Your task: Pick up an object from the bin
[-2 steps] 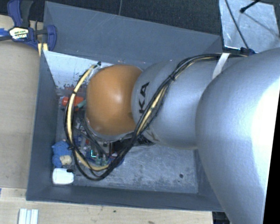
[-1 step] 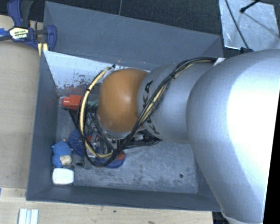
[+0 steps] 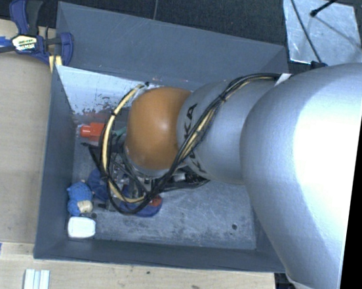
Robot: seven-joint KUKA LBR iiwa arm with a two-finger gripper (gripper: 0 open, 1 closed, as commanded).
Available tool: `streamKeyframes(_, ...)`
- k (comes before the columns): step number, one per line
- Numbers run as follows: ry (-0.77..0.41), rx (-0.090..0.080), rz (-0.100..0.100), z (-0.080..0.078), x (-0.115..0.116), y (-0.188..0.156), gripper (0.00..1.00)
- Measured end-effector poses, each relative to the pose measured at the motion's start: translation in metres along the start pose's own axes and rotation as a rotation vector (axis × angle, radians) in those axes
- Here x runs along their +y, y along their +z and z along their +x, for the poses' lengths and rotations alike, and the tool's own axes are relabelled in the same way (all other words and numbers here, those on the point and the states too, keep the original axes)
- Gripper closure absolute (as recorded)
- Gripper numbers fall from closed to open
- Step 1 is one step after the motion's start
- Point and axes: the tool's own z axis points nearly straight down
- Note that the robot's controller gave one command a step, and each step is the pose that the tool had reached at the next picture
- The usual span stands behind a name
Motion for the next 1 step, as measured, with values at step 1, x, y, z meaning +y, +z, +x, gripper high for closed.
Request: streamKeyframes(1,-0.014,-0.003,0.001,-0.0384,0.009,-0.1071,1.0)
